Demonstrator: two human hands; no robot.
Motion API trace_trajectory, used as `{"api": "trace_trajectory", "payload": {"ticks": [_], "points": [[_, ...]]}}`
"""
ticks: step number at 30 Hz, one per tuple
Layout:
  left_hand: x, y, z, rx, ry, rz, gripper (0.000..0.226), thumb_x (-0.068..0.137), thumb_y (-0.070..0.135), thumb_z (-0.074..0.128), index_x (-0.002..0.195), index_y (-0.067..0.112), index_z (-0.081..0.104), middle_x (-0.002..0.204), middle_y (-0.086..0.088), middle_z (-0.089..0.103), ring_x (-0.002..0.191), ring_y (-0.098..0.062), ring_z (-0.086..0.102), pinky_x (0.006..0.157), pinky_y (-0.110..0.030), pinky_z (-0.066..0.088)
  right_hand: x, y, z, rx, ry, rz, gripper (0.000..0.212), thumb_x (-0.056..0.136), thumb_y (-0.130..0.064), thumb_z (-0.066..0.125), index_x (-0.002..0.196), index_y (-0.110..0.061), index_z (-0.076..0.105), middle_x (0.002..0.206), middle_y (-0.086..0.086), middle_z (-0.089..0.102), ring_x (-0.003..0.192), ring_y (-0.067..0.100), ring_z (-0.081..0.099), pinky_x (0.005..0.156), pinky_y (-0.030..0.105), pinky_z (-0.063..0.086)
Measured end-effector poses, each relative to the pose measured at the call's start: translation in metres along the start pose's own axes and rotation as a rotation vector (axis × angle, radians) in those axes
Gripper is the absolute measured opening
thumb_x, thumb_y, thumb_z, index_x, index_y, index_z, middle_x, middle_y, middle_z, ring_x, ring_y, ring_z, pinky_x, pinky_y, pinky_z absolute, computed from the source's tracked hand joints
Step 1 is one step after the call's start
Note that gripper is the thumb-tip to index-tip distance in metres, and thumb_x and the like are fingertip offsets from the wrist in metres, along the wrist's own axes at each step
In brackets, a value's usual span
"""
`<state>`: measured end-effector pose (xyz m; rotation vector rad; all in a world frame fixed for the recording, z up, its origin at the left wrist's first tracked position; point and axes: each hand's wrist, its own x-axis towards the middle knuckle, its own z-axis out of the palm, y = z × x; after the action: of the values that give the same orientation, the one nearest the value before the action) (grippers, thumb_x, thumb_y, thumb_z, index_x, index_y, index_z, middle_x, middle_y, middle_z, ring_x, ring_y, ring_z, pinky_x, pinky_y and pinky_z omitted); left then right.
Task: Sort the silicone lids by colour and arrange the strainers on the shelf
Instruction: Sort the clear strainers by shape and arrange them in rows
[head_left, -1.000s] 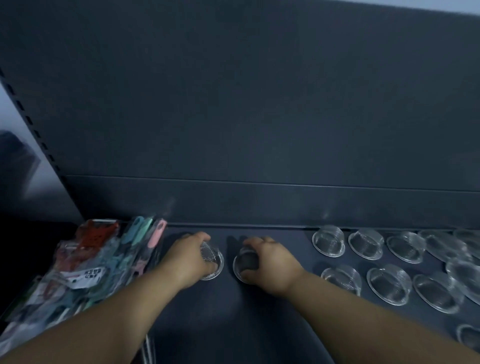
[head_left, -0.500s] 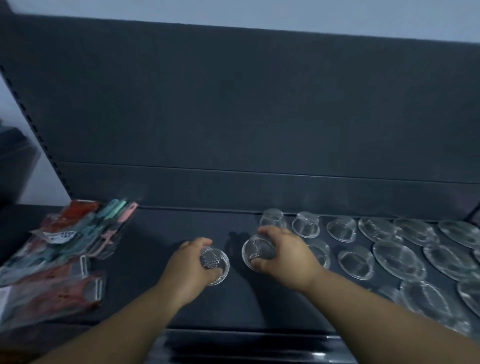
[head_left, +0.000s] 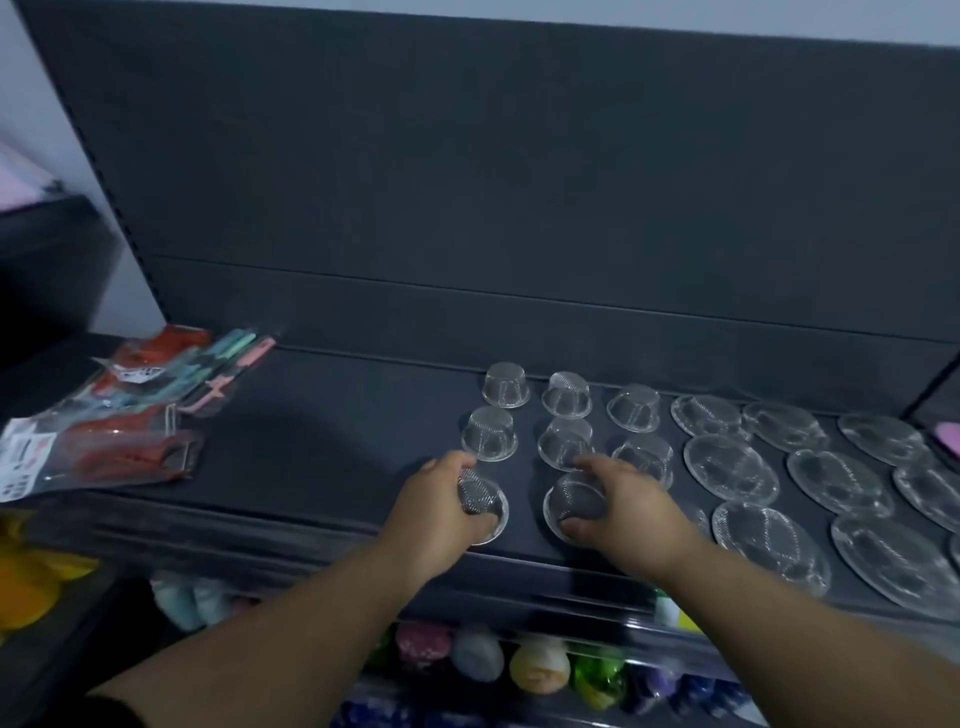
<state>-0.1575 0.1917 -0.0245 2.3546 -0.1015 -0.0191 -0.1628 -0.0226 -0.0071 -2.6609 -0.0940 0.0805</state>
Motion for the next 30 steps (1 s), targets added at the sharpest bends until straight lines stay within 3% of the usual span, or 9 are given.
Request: {"api": "trace_trajectory", "payload": {"ticks": [13, 19, 25, 30], "points": [[0.005, 0.003, 0.014, 0.074, -0.021, -0.004, 0.059, 0.081, 0.028, 0.072, 0.135, 0.024, 0.047, 0.126, 0.000, 0.054, 0.107, -0.014, 0.052, 0.088, -0.016, 0.035, -0.008, 0.012, 0.020, -0.013, -0.008, -0.015, 0.070, 0.082, -0.031, 0.068, 0.143, -0.028, 0.033, 0.140, 0.001, 0.043, 0.127, 0.020, 0.045, 0.104, 0.026, 0.035], [0.014, 0.008, 0.011, 0.206, -0.105, -0.016, 0.058, 0.084, 0.029, 0.068, 0.136, 0.027, 0.043, 0.129, 0.001, 0.053, 0.112, -0.016, 0.053, 0.093, -0.022, 0.038, -0.008, 0.013, 0.020, 0.030, -0.023, -0.026, 0.068, 0.083, -0.029, 0.068, 0.143, -0.027, 0.035, 0.143, -0.001, 0.045, 0.129, 0.016, 0.045, 0.107, 0.026, 0.034], [0.018, 0.012, 0.004, 0.275, -0.188, -0.029, 0.053, 0.086, 0.025, 0.064, 0.134, 0.029, 0.042, 0.121, 0.000, 0.057, 0.096, -0.017, 0.057, 0.080, -0.021, 0.041, -0.007, 0.015, 0.024, 0.073, 0.002, -0.007, 0.069, 0.081, -0.032, 0.070, 0.142, -0.027, 0.038, 0.142, -0.003, 0.046, 0.128, 0.014, 0.046, 0.107, 0.026, 0.035], [0.021, 0.016, -0.001, 0.338, -0.258, -0.052, 0.054, 0.085, 0.020, 0.061, 0.134, 0.028, 0.040, 0.128, -0.001, 0.053, 0.111, -0.019, 0.055, 0.084, -0.020, 0.039, -0.011, 0.014, 0.029, 0.116, 0.001, -0.022, 0.071, 0.081, -0.042, 0.069, 0.143, -0.027, 0.038, 0.142, -0.005, 0.048, 0.128, 0.012, 0.045, 0.108, 0.022, 0.033]]}}
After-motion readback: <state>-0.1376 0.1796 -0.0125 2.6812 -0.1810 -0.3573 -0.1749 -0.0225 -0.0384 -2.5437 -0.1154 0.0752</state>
